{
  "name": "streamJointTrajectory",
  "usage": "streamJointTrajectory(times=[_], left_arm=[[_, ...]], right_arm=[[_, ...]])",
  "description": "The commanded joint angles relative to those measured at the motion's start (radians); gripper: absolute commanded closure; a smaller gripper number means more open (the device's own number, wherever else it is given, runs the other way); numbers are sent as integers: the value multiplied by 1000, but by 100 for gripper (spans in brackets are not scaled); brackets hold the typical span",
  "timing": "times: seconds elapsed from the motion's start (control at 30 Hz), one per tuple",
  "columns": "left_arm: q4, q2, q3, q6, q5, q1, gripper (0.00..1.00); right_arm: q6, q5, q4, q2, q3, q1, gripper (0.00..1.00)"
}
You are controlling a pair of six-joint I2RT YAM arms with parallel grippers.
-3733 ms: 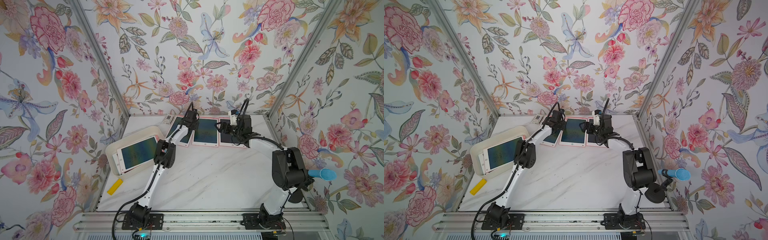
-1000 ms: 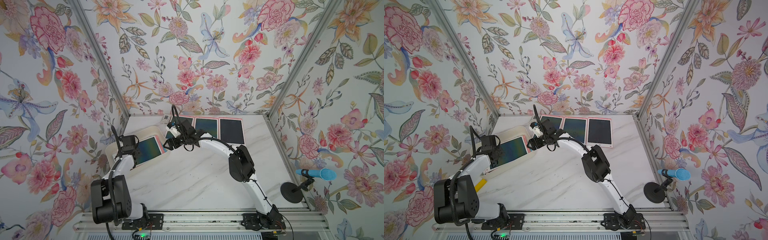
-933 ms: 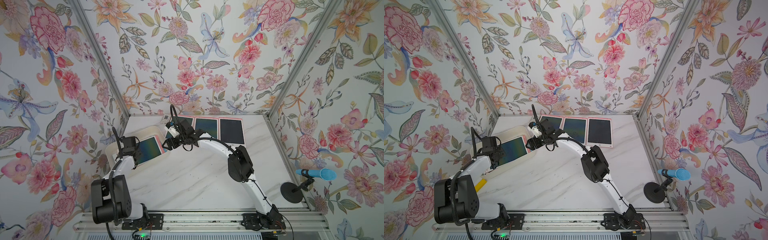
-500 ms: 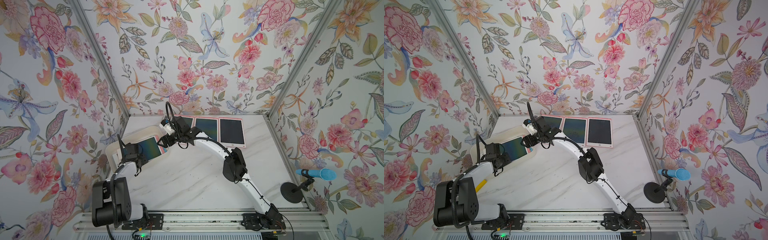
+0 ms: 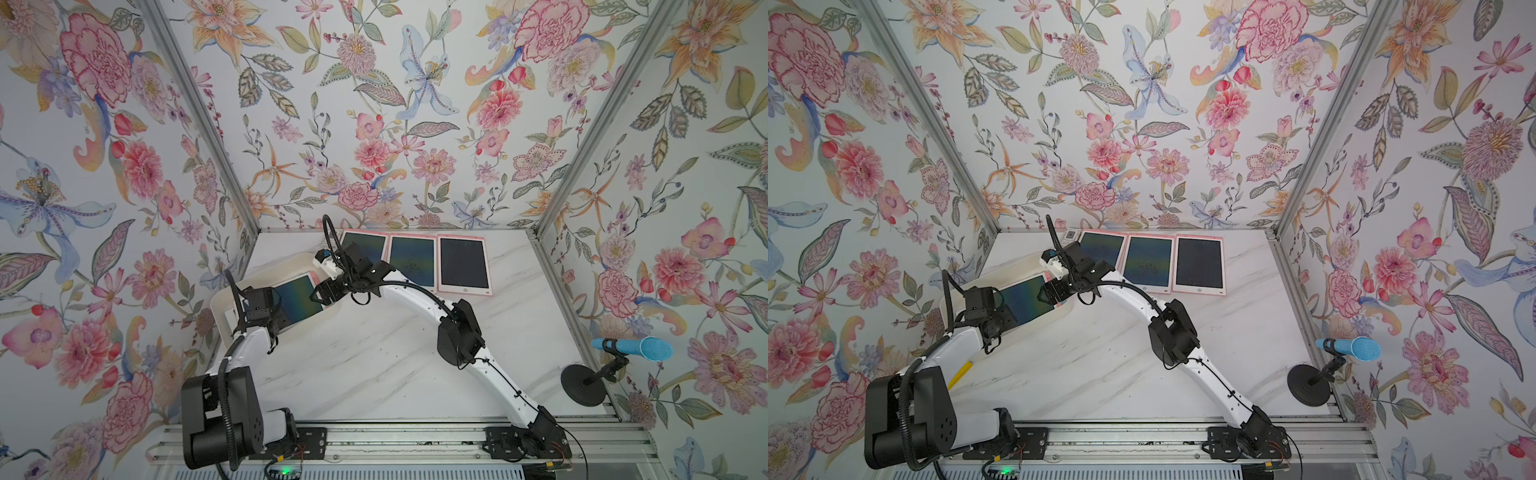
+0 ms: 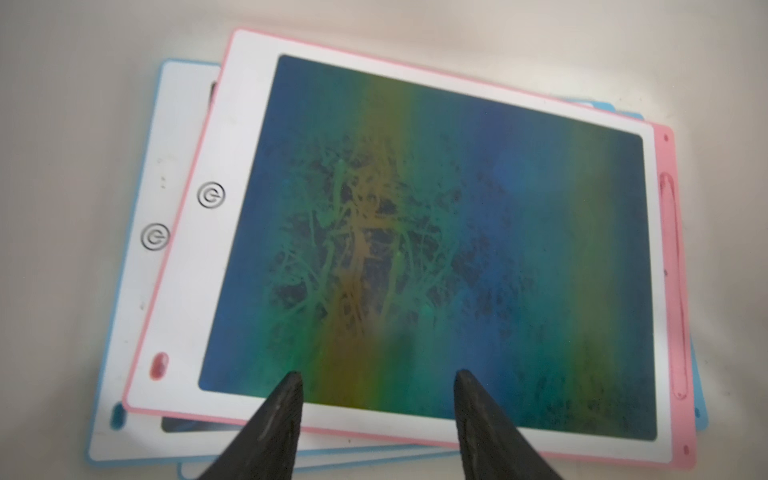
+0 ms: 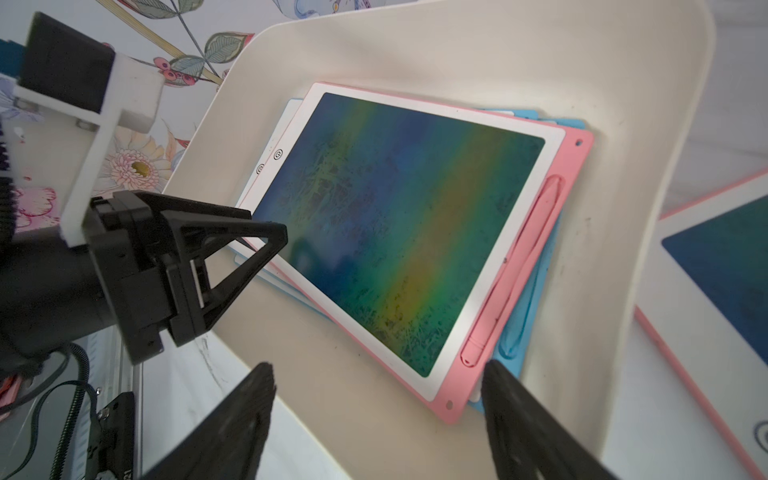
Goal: Take out the writing tablet from the storage box
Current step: Pick up the writing tablet from the storage box.
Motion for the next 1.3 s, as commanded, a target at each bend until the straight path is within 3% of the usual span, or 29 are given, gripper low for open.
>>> streamJointTrajectory(times=[0.0,0.27,0.5,0.67,1.0,1.27], left_arm=[[-16,47,113,-8,-60,38,38],[28,175,173,19,-64,153,38],[102,221,173,43,9,225,38],[112,313,176,54,28,231,40],[134,365,153,59,53,236,39],[170,414,107,38,155,239,40]], right_arm=[[-4,-25,-6,45,38,8,20],[-27,-16,-6,67,40,4,19],[-19,-13,-6,83,38,1,19],[-17,-9,-6,82,28,-2,19],[-41,-5,-1,43,7,-13,19],[-79,27,110,-87,-162,-34,16]])
